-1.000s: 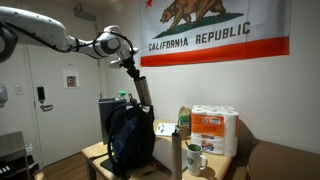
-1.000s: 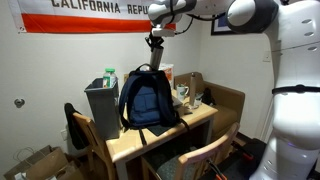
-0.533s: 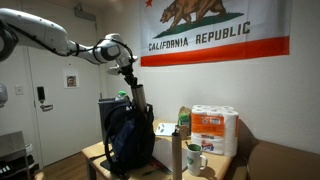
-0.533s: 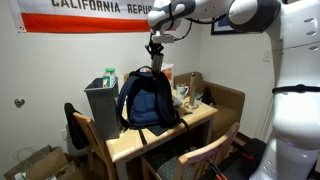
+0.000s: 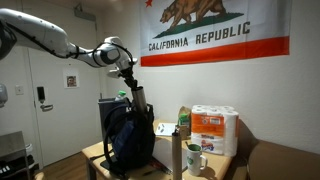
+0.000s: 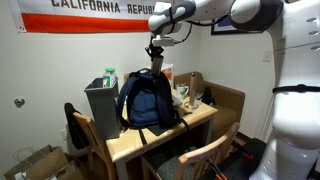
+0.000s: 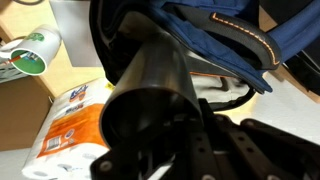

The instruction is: Place the flask in the backpack

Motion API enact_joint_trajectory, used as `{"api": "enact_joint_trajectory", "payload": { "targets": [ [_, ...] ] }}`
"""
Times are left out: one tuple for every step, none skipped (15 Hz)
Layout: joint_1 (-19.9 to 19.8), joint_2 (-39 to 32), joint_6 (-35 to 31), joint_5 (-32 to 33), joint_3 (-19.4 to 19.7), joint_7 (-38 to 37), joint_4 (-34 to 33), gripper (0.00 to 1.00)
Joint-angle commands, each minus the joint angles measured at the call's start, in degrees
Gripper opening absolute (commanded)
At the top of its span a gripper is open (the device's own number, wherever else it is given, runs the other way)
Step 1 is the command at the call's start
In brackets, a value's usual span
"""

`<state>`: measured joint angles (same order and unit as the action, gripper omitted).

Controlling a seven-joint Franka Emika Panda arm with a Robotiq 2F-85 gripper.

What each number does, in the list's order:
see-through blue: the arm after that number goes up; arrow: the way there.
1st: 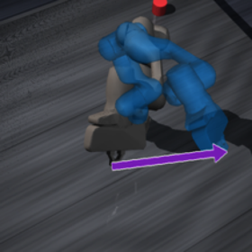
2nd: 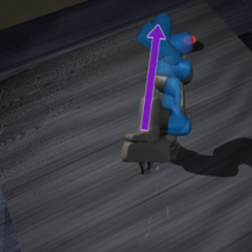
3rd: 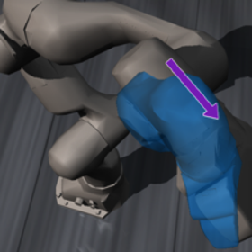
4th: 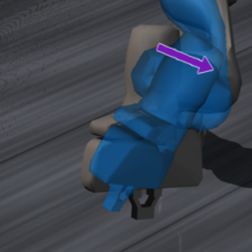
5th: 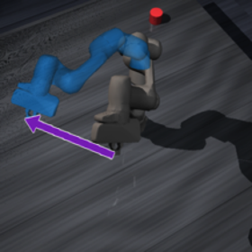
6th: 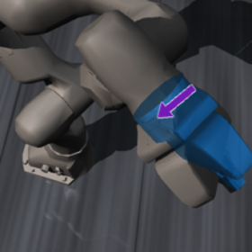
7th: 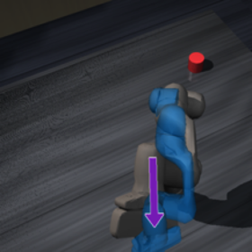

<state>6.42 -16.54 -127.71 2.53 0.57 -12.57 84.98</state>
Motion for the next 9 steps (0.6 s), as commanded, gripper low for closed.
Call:
{"api": "enact_joint_trajectory", "payload": {
  "targets": [
    [-0.8,1.36,-4.45,-0.64,-0.78,0.48,2.45,0.02],
    [-0.8,1.23,-4.96,-0.72,-0.82,0.59,2.42,0.02],
    [-0.8,1.1,-5.19,-0.91,-0.91,0.68,2.17,0.02],
    [-0.81,1.05,-5.35,-1.08,-0.97,0.72,1.95,0.02],
    [-0.75,1.03,-5.48,-1.01,-1.0,0.69,1.75,0.02],
    [-0.69,0.99,-5.83,-0.91,-1.02,0.64,1.75,0.02],
    [-0.68,0.88,-5.99,-0.93,-1.08,0.7,1.66,0.02],
    [-0.66,0.64,-6.13,-0.9,-1.12,0.66,1.37,0.02],
    [-0.65,0.44,-6.1,-0.86,-1.13,0.56,1.05,0.02]
  ]
}}
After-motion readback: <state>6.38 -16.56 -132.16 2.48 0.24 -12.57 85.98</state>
